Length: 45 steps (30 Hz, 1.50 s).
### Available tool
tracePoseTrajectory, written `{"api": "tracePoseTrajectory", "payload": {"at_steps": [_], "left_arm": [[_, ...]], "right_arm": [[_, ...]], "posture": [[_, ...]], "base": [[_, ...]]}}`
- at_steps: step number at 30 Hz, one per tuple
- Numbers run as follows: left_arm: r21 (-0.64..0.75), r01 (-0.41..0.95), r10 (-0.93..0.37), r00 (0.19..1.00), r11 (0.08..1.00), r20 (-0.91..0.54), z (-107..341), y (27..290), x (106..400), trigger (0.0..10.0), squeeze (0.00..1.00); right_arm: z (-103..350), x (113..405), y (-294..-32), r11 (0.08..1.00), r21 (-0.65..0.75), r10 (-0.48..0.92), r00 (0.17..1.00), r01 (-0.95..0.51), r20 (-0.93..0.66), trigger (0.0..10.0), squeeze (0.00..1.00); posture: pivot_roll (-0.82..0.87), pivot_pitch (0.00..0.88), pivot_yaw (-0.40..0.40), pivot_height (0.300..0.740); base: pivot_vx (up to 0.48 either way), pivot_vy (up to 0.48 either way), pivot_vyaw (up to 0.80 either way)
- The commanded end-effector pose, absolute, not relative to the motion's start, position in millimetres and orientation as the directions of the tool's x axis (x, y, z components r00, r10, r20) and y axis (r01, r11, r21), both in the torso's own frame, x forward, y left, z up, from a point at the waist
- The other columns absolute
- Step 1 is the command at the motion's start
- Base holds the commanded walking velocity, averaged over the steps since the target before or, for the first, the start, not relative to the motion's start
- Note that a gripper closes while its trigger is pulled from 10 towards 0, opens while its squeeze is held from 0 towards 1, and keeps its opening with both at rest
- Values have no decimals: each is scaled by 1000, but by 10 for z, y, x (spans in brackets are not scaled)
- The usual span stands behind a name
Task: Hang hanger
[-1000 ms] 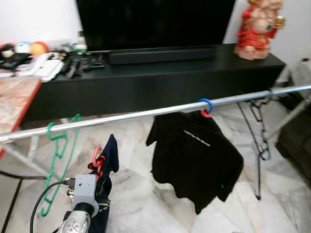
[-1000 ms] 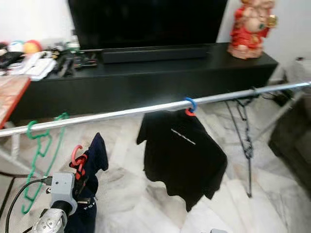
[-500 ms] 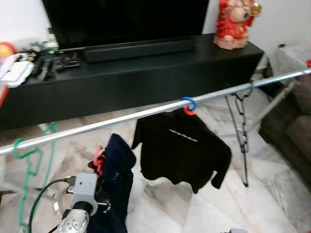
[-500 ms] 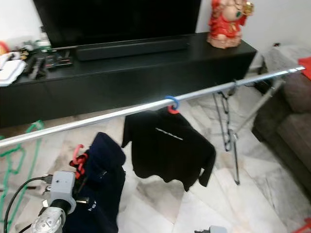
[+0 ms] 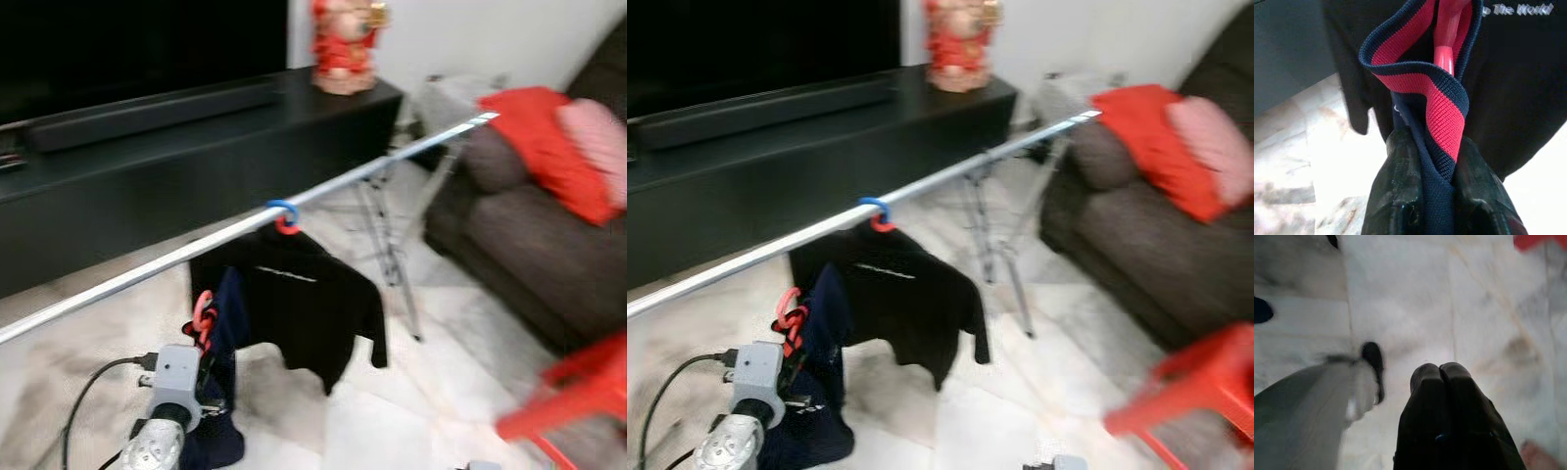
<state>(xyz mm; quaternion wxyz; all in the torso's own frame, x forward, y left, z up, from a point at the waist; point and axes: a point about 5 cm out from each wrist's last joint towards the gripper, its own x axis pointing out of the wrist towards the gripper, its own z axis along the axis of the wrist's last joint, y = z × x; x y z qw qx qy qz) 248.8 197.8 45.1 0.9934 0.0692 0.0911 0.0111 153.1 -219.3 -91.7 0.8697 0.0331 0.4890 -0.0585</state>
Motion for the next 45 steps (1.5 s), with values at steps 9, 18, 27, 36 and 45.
{"api": "tracePoseTrajectory", "payload": {"at_steps": [9,18,27,36,45], "left_arm": [[144,12,13,985,989,-171,502,1969,2505,10000,0],[134,64,-39,983,989,-181,535,1988,2541,10000,0],[115,67,-47,985,991,-168,558,1959,2518,10000,0],[100,60,-43,986,993,-164,552,1945,2499,10000,0],[90,56,-42,987,994,-154,572,1932,2500,10000,0]], "right_arm": [[-921,1510,-2203,984,14,-82,525,176,-847,10000,0],[-930,1522,-2128,971,47,-90,537,235,-839,10000,0],[-931,1517,-2131,960,58,-104,540,275,-835,10000,0],[-931,1506,-2146,962,55,-103,541,268,-835,10000,0],[-922,1515,-2155,959,72,-97,557,275,-825,10000,0]], "posture": [[-16,137,41,740],[-29,137,73,740],[-14,120,62,740],[-13,114,52,740],[-10,129,44,740]], "base": [[0,0,0],[0,0,0],[-55,0,0],[-115,0,0],[0,0,0]]}}
